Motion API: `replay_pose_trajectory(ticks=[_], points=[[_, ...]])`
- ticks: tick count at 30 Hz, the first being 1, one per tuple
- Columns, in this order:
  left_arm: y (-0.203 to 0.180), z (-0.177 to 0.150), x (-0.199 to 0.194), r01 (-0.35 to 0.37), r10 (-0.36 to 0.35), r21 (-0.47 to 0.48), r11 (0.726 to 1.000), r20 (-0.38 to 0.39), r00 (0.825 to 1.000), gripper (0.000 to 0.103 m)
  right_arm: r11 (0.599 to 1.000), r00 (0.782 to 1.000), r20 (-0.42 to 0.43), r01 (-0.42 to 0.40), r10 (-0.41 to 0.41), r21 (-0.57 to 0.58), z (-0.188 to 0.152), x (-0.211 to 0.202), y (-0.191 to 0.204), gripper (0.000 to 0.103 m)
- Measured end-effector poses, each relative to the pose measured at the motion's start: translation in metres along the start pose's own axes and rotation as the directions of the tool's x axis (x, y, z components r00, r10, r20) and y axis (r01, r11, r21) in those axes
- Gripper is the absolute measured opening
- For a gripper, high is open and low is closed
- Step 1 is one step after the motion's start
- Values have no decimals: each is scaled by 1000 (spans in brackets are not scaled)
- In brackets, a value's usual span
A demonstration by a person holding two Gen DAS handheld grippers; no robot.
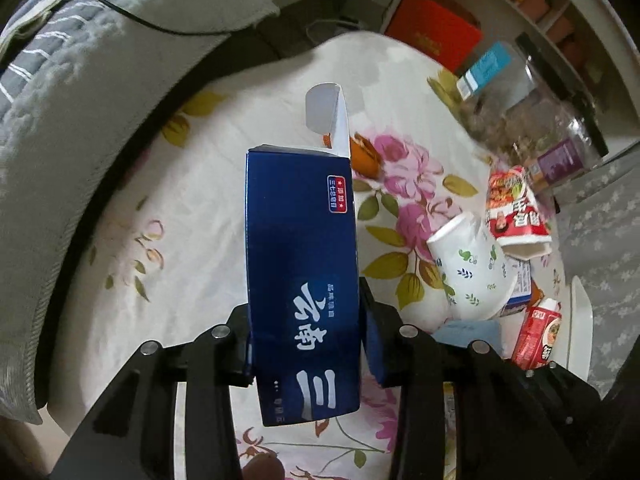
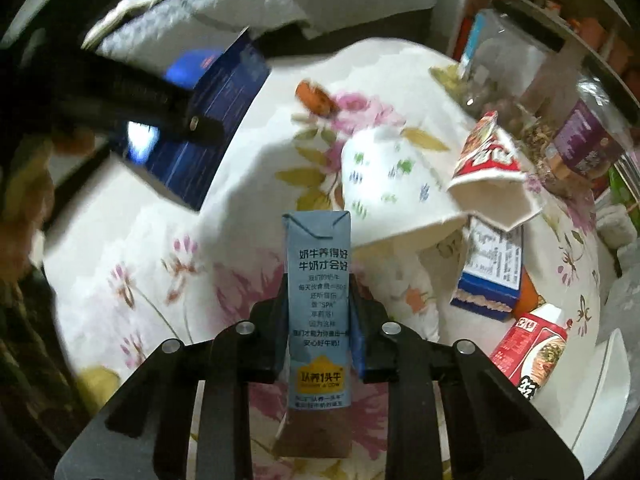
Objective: Collect trash
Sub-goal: 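Grasp blue box with left tool while right tool grasps milk carton, then carry blue box and milk carton over the white bin and release both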
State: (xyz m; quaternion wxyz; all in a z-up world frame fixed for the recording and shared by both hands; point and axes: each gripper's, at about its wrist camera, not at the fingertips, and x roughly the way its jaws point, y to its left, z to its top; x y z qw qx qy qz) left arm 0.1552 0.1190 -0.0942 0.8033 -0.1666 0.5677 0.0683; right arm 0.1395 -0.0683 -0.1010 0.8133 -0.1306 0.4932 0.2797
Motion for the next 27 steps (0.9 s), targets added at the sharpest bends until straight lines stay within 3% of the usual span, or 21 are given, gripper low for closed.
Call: replay_pose_trajectory(ticks=[9,16,21,27], points=[[-12,0,-24,-22,13,49,999,179,984,40,986,979,185,53,-83,161,14,-45,-18,24],[-38,-10,-51,-91,56,84,992,354,933,40,958,948,261,109,-180,265,13,-61,-41,24],[-57,-15,-61,-121,63,109,987,428,901,40,942,929,295,130,-224,308,9,-71,-49,24],[-75,-22,-64,-127,50,136,983,461,886,40,926,909,320,149,-266,346,4,-83,-58,24]])
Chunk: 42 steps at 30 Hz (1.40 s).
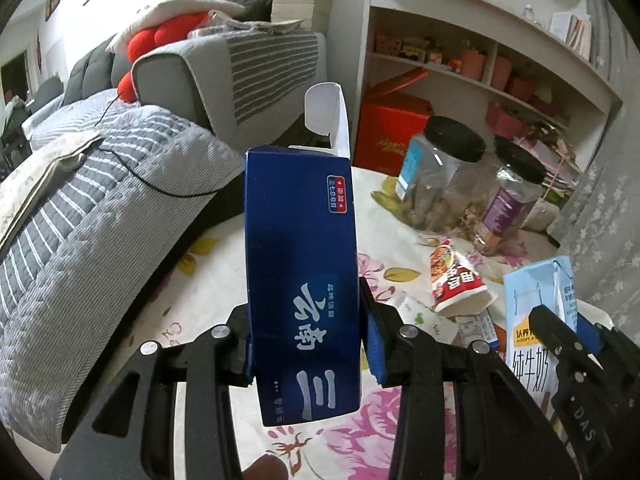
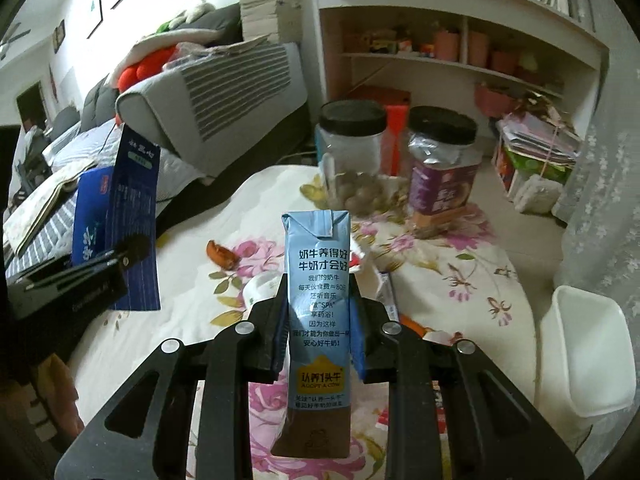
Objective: Collect trash
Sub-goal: 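Carry blue box and milk carton over the white bin and release both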
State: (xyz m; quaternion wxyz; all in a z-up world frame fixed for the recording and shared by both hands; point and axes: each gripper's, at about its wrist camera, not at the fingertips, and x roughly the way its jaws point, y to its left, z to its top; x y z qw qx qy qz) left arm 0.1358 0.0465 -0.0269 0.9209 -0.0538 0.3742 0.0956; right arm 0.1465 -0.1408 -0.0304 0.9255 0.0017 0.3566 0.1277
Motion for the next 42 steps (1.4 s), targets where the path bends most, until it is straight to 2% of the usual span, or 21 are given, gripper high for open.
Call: replay_pose_trajectory(ticks=[17,26,36,42], points=[[-61,-2,-23,66,-69,48,997,51,996,40,993,994,75,72,-79,99,3,-35,-53,24],[-98,-9,-29,108,-113,91,990,50,992,40,976,986,98,112,-132,189,4,-55,-98,24],[-143,-18,-38,175,-181,145,974,32,983,40,941,969,120,174,-217,290,2,-81,-149,24],[-169,-27,-31,194,-197,180,964,-4,980,40,894,952,105,228,-288,385,-2,-92,-196,24]])
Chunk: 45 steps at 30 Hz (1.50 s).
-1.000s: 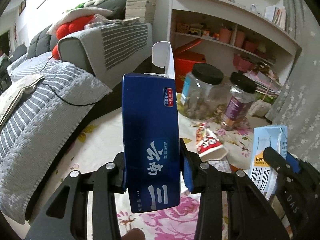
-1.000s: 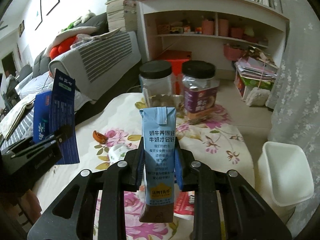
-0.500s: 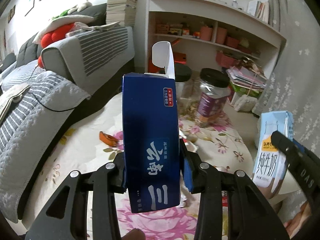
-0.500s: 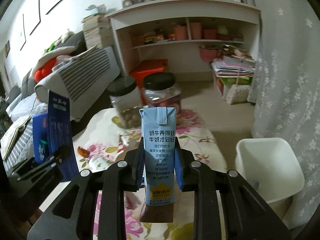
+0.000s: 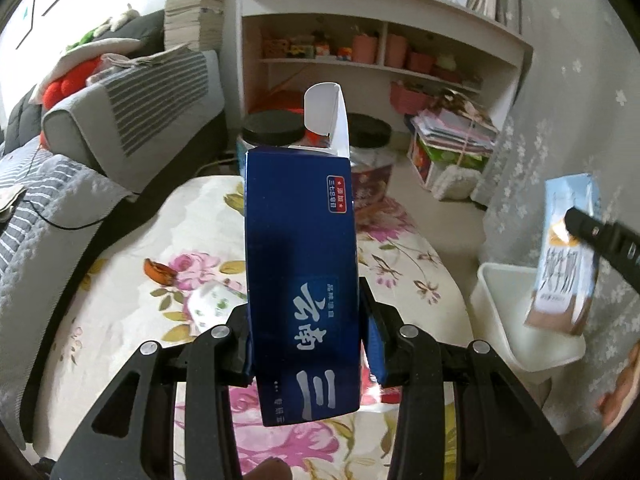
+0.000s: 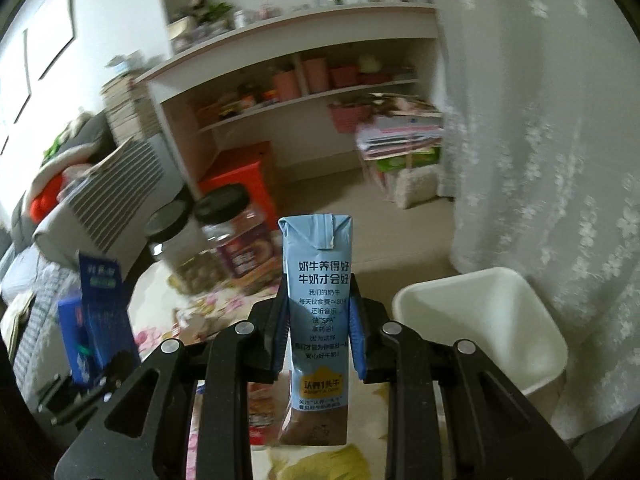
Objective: Collect trash
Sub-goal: 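Carry blue box and milk carton over the white bin and release both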
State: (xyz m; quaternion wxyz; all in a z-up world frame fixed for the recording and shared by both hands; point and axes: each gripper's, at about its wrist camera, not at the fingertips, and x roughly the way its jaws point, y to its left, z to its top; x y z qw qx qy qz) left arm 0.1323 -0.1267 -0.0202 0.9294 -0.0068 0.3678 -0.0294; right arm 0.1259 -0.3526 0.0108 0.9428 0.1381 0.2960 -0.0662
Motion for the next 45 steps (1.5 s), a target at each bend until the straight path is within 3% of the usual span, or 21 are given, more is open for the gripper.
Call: replay_pose_trajectory(ticks=[7,16,18,20,25,34,35,36,38,42,45], points=[[-32,1,7,39,-39,28,999,-13,999,40,990,994,-5,106,-106,97,12,10,-56,24],[-101,9,17,117,-115,100,988,-26,993,40,946,969,-52,245,-240,214,14,16,-130,26],[-122,11,21,142,-139,118,983,-34,990,40,936,964,-49,266,-262,232,15,12,-143,34],[-140,13,24,160,-156,138,977,-39,987,40,917,955,-31,293,-296,269,16,3,-155,65],[-185,16,31,208,-200,189,960,-63,978,40,876,936,2,329,-352,352,20,-18,-183,84],[-256,19,35,316,-292,258,913,-125,948,42,795,888,37,391,-458,464,19,-49,-219,96],[-262,20,36,323,-299,266,908,-129,946,46,786,886,41,387,-461,482,18,-54,-223,96],[-267,21,37,332,-306,273,903,-134,943,58,779,885,45,384,-464,495,18,-58,-227,96],[-275,23,36,352,-324,278,894,-140,935,63,770,881,51,382,-471,512,17,-62,-232,96],[-277,24,31,356,-330,290,888,-136,934,66,769,875,57,389,-480,507,17,-65,-232,96],[-266,23,29,329,-307,293,898,-117,944,68,781,873,63,398,-484,481,17,-63,-222,96]])
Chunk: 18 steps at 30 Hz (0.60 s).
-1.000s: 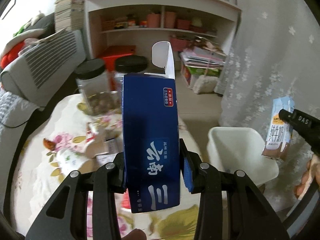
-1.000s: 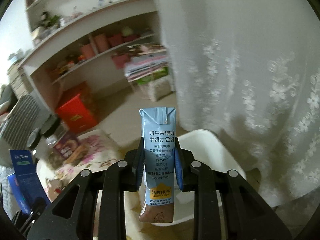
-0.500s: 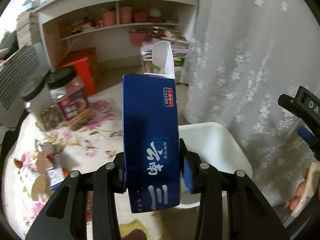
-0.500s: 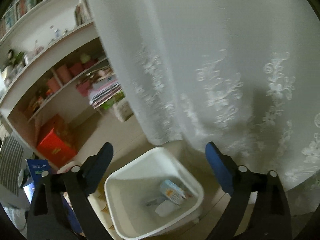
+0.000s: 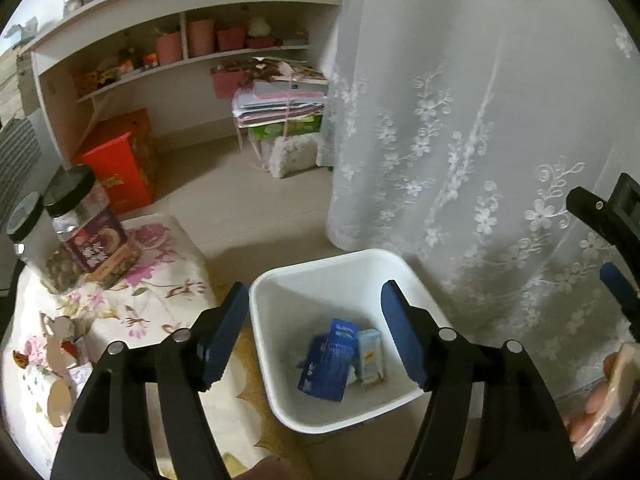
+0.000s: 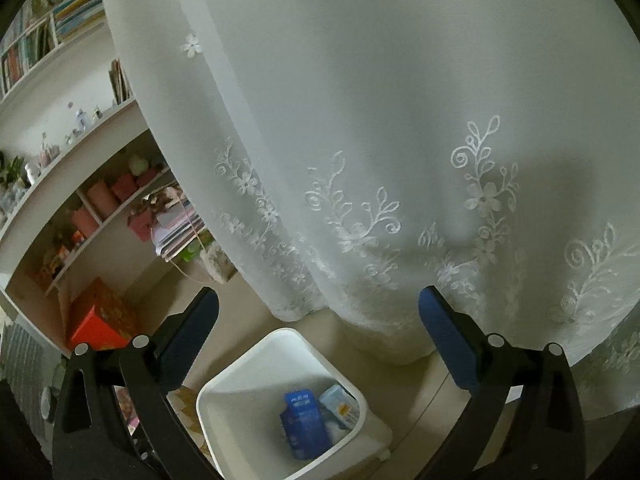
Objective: Collect trash
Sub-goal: 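Carry blue box and milk carton over the white bin and release both, then grasp paper cup with left tool while right tool grasps red snack bag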
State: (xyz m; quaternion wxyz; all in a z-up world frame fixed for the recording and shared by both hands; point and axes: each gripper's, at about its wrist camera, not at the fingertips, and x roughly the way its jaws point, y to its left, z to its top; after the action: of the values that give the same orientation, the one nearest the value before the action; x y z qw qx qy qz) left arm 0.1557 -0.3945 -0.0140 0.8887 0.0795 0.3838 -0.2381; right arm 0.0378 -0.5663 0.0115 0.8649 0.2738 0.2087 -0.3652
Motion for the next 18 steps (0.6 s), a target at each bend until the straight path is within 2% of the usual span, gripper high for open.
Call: replay_pose_trajectory(ticks=[4,9,12,18], points=[[21,-8,-12,-65,66,-8,998,28,997,68,996,1000,8,-11,11,-84,-10,-8,22,96],[54,-21,-25,-141,143,-35,989,45,989,72,971,999,21,-37,43,-237,-30,-21,62,96],[79,-30,-32,-185,187,-65,981,30,982,72,947,996,-24,-92,89,-307,-47,-27,88,96],[131,-48,-43,-259,260,-123,958,-9,966,72,914,982,-110,-183,153,-363,-77,-35,128,96]])
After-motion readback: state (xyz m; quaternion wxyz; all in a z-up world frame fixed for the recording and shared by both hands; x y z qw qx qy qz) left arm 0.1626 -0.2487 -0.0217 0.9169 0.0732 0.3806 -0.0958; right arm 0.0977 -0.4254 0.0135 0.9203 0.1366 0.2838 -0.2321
